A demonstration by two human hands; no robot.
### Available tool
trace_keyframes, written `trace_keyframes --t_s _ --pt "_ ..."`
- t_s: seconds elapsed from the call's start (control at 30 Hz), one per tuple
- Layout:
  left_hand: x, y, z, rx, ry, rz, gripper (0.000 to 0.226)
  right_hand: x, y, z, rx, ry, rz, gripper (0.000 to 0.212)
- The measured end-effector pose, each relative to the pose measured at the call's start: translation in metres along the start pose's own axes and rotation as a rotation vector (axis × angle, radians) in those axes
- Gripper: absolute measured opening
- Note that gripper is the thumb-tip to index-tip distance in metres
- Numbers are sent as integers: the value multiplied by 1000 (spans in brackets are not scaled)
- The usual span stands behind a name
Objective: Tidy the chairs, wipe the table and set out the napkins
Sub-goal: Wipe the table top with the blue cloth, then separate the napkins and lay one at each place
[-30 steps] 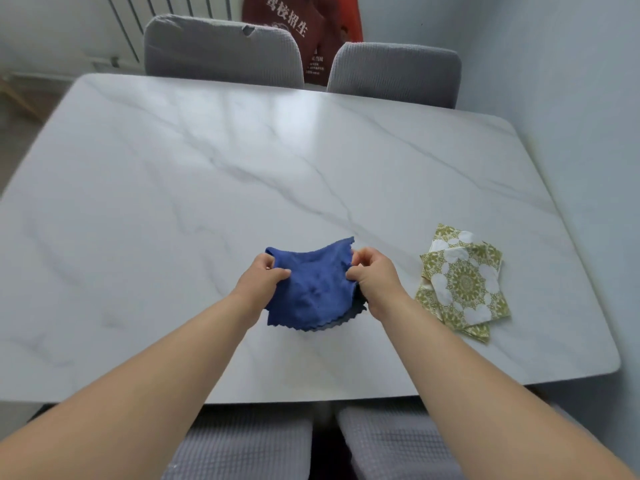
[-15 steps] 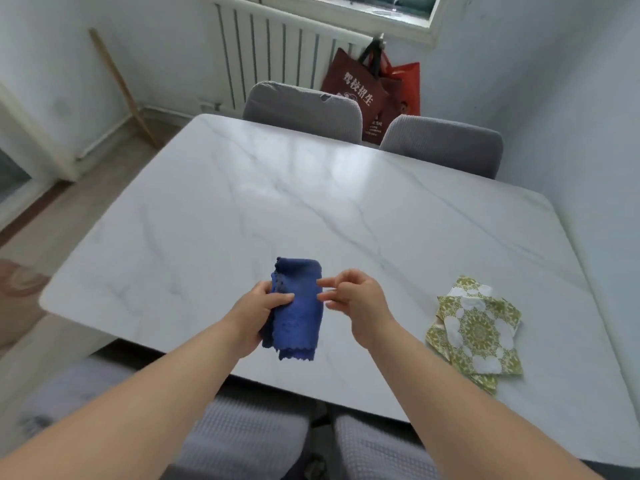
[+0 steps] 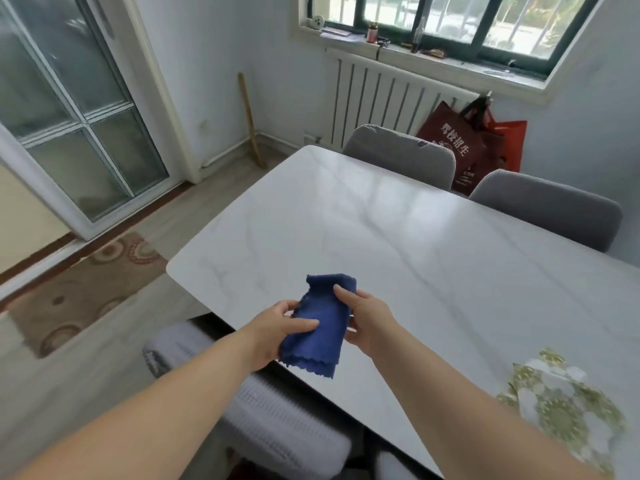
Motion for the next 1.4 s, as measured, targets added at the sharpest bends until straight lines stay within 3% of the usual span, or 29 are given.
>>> trace_keyframes --t_s 0.17,0.37,0.63,0.7,0.77,0.83,0.9,0.97,1.07,1.4 --pt "80 14 -20 -41 104 -175 49 -58 39 -6 -99 -42 17 19" --pt "204 49 -67 -106 229 -336 62 -167 110 3 -152 -61 87 31" --pt "321 90 -151 -288 334 -517 62 -275 200 54 -7 -82 77 26" --pt "334 101 -150 -239 369 -508 65 -286 217 55 -15 -129 83 34" --pt "346 113 -139 -75 487 -491 69 -293 232 45 -114 -266 109 51" --pt "352 116 -129 41 604 -499 71 -287 236 34 -214 -467 98 59" --pt "349 118 -130 46 681 -501 69 -275 238 25 -253 -573 47 58" --pt "342 119 -135 4 733 -523 65 -263 237 18 -262 -533 19 56" --pt "323 122 -146 -91 742 -523 53 -238 229 13 -255 -424 -41 33" --pt "162 148 -119 -105 855 3 31 -93 131 6 -193 -191 -267 11"
Point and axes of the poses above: each hand's wrist, its own y-axis towards the middle knuckle, its own x-axis out of the back of the hand, z = x × y, the point moved 7 cm from there along y, towards the middle knuckle, and after that the axes turned 10 degrees about -y, right-handed, at the moved point
